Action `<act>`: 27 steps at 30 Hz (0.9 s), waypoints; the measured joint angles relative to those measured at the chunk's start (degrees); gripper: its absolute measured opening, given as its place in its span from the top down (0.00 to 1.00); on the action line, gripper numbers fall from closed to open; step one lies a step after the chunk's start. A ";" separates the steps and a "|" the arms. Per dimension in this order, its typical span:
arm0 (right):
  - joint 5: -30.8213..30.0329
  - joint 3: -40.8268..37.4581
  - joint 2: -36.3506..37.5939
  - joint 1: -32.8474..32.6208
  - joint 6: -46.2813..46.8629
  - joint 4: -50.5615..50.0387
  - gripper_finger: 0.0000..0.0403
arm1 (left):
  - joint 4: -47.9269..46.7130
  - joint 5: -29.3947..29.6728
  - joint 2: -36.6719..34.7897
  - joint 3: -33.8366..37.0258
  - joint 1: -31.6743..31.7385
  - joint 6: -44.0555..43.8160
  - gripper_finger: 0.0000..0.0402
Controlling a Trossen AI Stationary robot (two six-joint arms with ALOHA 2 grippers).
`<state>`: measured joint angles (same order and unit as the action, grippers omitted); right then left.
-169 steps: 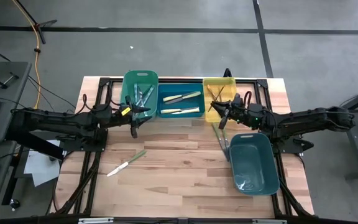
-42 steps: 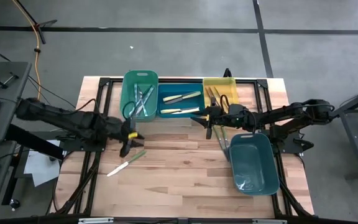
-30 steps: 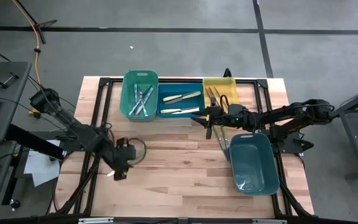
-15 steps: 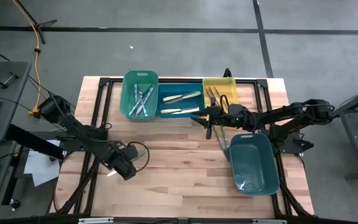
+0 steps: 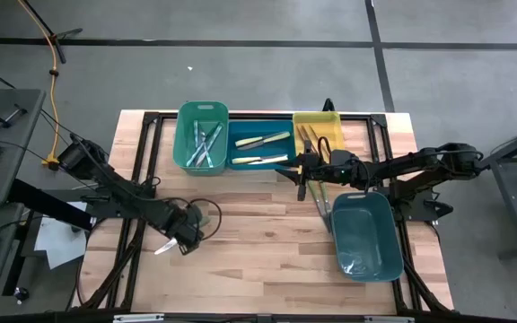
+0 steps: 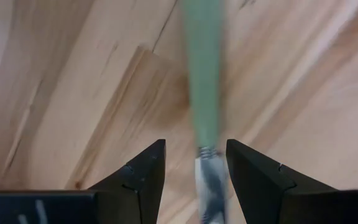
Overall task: Sort silverware by color (type)
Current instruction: Put the green knife into the green bin
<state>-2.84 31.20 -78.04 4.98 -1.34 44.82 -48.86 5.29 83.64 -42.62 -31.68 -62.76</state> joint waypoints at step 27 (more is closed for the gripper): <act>-0.01 0.00 0.02 0.00 0.02 -3.11 0.77 | 2.86 -3.31 0.00 4.31 1.70 1.56 0.72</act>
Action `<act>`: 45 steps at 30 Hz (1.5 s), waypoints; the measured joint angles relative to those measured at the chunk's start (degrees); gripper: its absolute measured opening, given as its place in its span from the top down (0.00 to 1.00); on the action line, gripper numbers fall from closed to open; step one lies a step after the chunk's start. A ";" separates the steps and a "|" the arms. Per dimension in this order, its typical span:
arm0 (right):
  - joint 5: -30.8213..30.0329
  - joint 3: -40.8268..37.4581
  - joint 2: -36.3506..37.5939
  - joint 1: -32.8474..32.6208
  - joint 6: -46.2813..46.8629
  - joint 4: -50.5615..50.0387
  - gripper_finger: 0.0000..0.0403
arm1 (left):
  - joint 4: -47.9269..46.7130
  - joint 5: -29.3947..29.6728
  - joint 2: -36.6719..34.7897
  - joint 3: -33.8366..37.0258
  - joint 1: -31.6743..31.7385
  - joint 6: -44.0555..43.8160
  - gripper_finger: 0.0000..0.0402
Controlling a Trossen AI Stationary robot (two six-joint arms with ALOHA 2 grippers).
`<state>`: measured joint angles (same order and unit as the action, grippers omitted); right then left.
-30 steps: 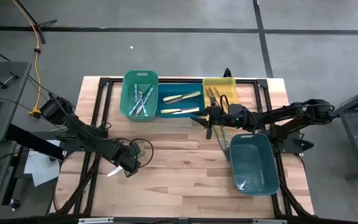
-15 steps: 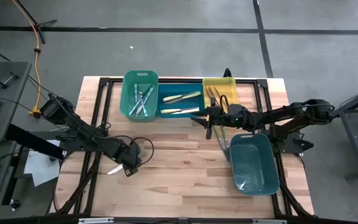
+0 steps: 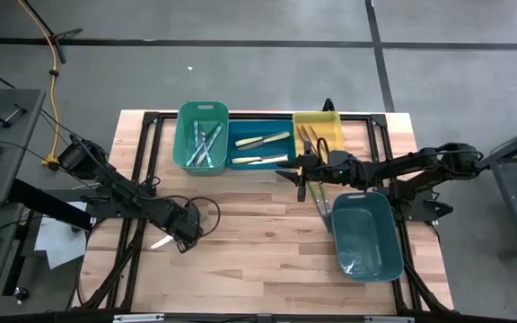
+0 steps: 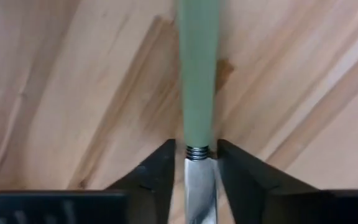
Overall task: Sort silverware by color (type)
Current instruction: Put the green knife into the green bin
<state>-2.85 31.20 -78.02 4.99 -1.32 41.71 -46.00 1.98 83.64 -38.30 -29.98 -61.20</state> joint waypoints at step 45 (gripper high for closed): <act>0.01 0.00 0.00 -0.02 0.00 -0.98 0.77 | 0.18 5.22 -6.58 0.00 -2.38 9.09 0.57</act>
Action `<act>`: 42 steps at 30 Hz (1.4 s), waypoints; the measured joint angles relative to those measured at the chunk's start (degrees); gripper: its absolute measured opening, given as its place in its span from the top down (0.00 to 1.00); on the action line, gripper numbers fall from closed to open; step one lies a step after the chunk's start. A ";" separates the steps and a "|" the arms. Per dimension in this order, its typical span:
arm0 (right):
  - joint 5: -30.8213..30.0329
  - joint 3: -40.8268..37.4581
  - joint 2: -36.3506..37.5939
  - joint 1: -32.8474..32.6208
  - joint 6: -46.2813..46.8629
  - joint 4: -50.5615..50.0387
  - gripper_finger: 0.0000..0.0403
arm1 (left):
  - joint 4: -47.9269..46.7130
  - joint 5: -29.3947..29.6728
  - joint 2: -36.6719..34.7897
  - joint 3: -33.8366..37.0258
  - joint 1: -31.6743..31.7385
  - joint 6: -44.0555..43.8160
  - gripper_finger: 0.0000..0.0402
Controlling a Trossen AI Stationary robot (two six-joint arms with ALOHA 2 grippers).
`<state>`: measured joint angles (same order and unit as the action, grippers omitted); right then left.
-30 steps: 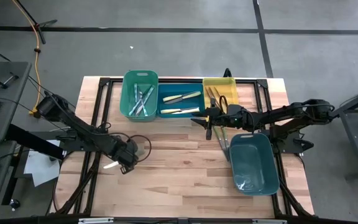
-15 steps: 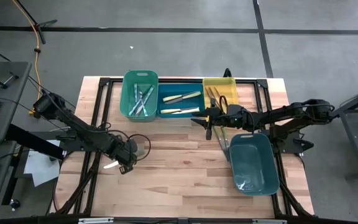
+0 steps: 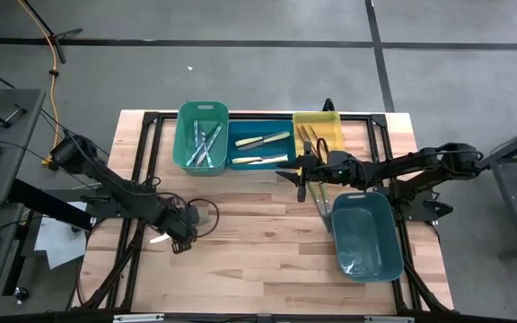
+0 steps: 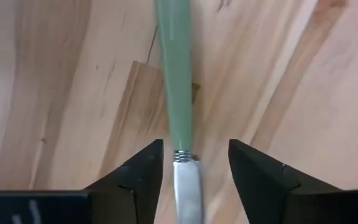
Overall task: Sort silverware by color (type)
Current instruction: Put the green knife into the green bin
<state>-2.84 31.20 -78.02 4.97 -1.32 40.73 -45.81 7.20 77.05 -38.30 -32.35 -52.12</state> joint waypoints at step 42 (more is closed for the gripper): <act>0.01 0.00 0.00 0.01 0.00 -0.80 0.77 | 2.59 -8.03 8.31 1.59 7.65 6.15 0.90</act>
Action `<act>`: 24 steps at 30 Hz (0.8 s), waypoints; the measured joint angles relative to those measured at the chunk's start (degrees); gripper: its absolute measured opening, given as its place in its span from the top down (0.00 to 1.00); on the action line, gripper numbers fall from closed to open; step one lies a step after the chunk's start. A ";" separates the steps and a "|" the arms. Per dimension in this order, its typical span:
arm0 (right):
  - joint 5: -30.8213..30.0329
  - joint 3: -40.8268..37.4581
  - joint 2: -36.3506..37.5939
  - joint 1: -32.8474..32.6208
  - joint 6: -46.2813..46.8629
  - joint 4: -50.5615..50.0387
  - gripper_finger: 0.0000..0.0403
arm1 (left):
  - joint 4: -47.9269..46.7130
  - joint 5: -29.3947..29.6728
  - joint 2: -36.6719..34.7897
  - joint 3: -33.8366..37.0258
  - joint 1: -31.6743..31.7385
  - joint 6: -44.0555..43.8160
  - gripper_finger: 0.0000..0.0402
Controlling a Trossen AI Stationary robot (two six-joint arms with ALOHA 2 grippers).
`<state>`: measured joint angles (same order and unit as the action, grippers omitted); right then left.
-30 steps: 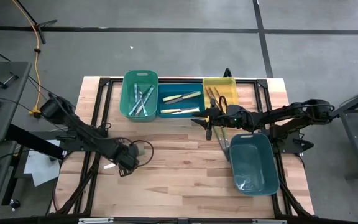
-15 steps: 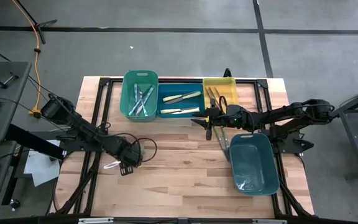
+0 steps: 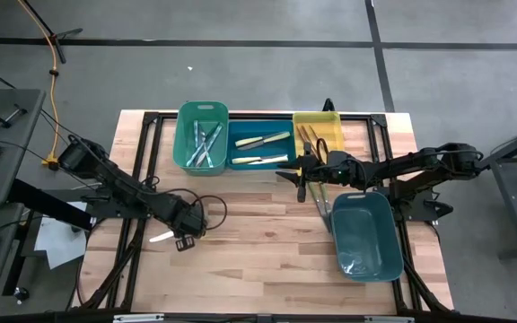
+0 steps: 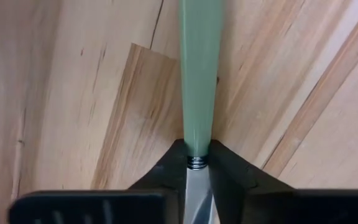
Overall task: Sort silverware by color (type)
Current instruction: Put the green knife into the green bin
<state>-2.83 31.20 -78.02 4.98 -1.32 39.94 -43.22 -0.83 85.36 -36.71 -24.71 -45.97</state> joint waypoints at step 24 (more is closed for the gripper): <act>0.00 0.00 0.00 -0.01 0.00 -0.28 0.77 | 0.37 1.93 -10.97 -0.72 0.02 0.59 0.99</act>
<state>-2.83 31.20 -78.02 4.97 -1.32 39.66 -42.85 1.11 74.39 -37.43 -24.69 -45.38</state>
